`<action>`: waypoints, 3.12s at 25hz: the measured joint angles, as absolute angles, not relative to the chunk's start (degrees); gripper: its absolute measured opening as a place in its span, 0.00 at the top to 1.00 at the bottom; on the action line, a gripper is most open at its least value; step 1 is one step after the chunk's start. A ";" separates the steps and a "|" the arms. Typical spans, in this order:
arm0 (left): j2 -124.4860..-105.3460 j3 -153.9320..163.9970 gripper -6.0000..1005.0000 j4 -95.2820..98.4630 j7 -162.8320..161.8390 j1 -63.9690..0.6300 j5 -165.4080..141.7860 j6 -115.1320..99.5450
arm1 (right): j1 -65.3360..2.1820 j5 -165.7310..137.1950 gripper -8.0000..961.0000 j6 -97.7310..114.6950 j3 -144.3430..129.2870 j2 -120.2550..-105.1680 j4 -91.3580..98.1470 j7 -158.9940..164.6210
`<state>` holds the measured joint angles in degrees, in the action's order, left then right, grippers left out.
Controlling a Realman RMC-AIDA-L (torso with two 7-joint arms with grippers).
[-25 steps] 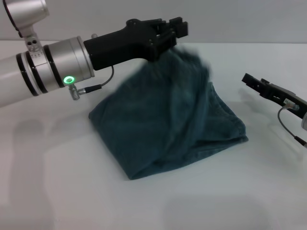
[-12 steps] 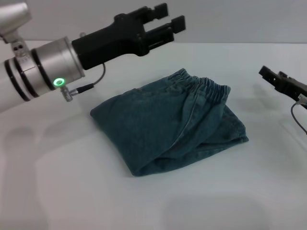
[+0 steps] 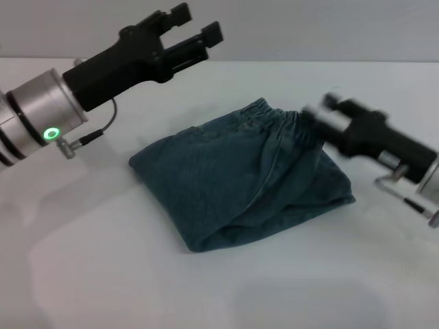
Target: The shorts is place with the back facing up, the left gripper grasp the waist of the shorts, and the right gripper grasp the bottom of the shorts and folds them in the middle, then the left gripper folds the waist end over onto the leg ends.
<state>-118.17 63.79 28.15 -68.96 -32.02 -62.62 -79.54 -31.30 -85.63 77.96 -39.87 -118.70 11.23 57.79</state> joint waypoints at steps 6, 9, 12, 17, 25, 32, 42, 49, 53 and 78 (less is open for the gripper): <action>-118.18 63.48 0.16 27.84 -68.28 -30.46 -60.94 -79.60 | -32.07 -91.39 0.31 84.59 -49.75 -118.71 12.56 57.74; -118.19 63.38 0.16 27.83 -68.25 -30.21 -60.83 -79.61 | -32.35 -91.84 0.31 85.64 -54.88 -118.72 12.64 57.73; -118.21 63.33 0.16 27.75 -68.24 -29.91 -60.35 -79.58 | -32.64 -91.86 0.31 84.88 -58.87 -118.82 12.65 57.83; -118.29 63.35 0.16 27.68 -68.21 -29.71 -59.33 -79.34 | -33.96 -91.89 0.31 81.16 -62.56 -119.08 12.31 59.21; -118.28 63.37 0.16 27.68 -68.23 -29.60 -58.47 -79.11 | -37.60 -91.57 0.31 75.72 -64.89 -119.64 11.02 60.61; -118.21 63.30 0.16 27.68 -68.25 -29.37 -56.78 -79.10 | -42.12 -91.80 0.31 71.02 -68.29 -119.63 9.16 65.16; -118.11 63.24 0.16 27.90 -68.16 -29.35 -56.13 -79.06 | -45.26 -91.45 0.31 67.39 -69.24 -119.77 9.68 68.44; -118.10 62.64 0.16 27.82 -67.70 -29.31 -56.13 -79.01 | -47.88 -90.60 0.31 64.34 -68.85 -119.79 9.74 69.01; -118.10 62.55 0.16 27.86 -67.69 -29.04 -56.13 -79.00 | -49.07 -89.82 0.31 61.88 -69.09 -119.79 10.03 69.67; -118.03 61.27 0.16 27.68 -67.67 -27.60 -56.16 -79.38 | -47.14 -84.92 0.31 64.63 -71.48 -119.18 13.60 69.05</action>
